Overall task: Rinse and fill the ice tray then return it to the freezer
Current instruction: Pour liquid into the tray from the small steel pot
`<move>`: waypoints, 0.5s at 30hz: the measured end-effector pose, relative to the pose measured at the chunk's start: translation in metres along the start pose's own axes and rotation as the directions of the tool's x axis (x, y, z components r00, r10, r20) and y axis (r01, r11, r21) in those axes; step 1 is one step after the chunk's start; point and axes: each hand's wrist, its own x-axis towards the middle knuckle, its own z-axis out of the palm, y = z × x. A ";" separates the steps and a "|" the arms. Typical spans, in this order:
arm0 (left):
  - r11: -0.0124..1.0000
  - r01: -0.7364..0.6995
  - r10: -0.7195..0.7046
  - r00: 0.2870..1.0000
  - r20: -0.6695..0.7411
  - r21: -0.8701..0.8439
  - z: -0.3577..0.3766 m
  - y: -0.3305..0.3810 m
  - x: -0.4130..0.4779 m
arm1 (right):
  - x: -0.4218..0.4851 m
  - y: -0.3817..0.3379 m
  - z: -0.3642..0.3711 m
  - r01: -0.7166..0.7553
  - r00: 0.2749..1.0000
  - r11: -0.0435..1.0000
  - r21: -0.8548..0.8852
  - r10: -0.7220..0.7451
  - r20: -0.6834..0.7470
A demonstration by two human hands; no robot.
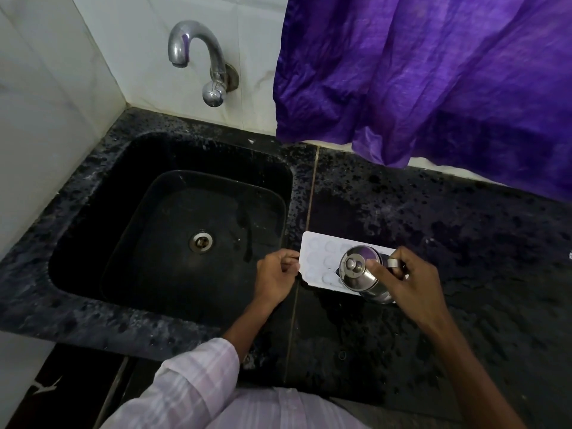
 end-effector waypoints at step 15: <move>1.000 0.001 -0.001 1.000 -0.008 0.003 0.001 0.001 -0.002 | -0.014 0.014 -0.016 -0.041 0.998 0.999 0.011 0.041 -0.039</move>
